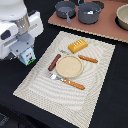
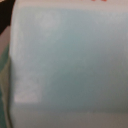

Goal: Interact with the objects in diverse but meaningful ways.

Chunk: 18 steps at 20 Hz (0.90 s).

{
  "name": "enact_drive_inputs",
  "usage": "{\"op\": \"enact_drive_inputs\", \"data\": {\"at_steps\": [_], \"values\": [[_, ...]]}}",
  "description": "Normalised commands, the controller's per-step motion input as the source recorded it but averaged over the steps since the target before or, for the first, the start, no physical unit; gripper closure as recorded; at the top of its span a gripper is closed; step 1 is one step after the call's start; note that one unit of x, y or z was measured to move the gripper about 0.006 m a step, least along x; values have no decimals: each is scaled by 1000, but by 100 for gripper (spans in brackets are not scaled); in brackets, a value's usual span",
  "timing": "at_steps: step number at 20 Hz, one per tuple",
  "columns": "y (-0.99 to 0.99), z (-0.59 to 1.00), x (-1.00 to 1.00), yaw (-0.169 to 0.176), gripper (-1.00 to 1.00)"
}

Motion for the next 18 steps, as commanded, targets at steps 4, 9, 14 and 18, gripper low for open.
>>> {"op": "enact_drive_inputs", "data": {"at_steps": [4, 9, 14, 18], "values": [[-489, 592, 503, -51, 100], [-447, 535, 590, -56, 100], [-454, 427, 648, -56, 100], [-402, 376, 741, -58, 100]]}}
